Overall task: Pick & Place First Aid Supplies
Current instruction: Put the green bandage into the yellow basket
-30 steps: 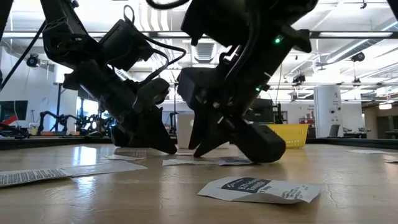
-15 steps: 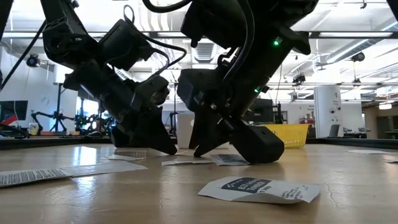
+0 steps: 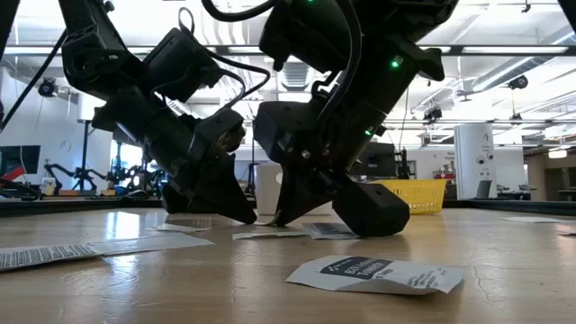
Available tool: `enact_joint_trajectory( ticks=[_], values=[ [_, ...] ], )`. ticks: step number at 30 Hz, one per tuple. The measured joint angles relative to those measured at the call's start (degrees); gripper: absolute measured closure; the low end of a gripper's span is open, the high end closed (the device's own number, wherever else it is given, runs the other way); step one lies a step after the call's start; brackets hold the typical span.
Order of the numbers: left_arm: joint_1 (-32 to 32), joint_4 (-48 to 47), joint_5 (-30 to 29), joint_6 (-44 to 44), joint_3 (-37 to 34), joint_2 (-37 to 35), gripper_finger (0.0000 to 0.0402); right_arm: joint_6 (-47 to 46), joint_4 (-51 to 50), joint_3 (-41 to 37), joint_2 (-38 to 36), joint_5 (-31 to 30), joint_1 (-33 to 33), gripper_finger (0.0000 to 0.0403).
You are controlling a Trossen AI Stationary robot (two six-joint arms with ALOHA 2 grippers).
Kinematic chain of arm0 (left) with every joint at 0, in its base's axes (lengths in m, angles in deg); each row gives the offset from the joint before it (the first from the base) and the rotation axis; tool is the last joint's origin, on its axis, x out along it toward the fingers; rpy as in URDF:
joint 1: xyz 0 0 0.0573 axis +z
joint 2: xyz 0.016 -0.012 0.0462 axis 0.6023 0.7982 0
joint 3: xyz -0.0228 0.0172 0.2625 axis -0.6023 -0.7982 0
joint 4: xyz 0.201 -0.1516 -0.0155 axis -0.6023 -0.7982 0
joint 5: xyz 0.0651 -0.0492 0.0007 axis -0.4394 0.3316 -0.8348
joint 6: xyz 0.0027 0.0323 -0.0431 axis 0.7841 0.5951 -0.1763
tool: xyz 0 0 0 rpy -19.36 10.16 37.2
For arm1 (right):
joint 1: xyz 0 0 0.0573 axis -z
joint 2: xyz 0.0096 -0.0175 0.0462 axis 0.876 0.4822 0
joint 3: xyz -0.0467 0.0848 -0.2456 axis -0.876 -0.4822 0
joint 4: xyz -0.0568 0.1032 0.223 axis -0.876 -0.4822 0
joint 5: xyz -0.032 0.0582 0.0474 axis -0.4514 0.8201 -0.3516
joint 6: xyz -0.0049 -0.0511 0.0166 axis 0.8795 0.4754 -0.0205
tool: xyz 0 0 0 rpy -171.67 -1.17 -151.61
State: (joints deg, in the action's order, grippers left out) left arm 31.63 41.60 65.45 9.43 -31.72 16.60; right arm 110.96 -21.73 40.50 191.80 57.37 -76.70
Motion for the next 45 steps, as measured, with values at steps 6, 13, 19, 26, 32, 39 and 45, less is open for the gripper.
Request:
enact_joint_trajectory(
  ticks=[6, 13, 19, 26, 32, 39, 45],
  values=[
    [0.0, 0.7, 0.0, 2.7, 0.0, 0.0, 0.0398, -0.1, 0.0, 0.3, 0.0, 0.0, 0.0, 0.0394],
    [0.1, 0.4, -0.3, 6.1, 0.8, 0.0, 0.0364, -1.7, -0.7, 0.4, -0.1, -0.1, -0.2, 0.0394],
    [0.1, -0.2, -0.1, 9.5, 1.1, -0.8, 0.0306, -3.1, -1.0, 0.3, -1.0, -0.1, -0.4, 0.0395],
    [0.3, -9.0, 1.0, 13.1, 1.1, -7.4, 0.0257, -6.6, -4.9, 0.3, -2.0, -0.1, -0.4, 0.0395],
    [0.3, -14.6, 0.9, 17.2, 1.1, -13.3, 0.0256, -11.1, -9.2, 0.3, -2.9, -0.9, -0.5, 0.0395],
    [0.3, -18.0, 0.9, 19.7, 0.6, -18.4, 0.0258, -20.2, -19.4, 0.2, -7.7, -5.1, -0.4, 0.0395],
    [0.3, -22.1, 0.6, 20.3, 0.5, -21.3, 0.0259, -27.5, -25.9, -1.5, -14.6, -2.8, -0.4, 0.0395]
  ],
)
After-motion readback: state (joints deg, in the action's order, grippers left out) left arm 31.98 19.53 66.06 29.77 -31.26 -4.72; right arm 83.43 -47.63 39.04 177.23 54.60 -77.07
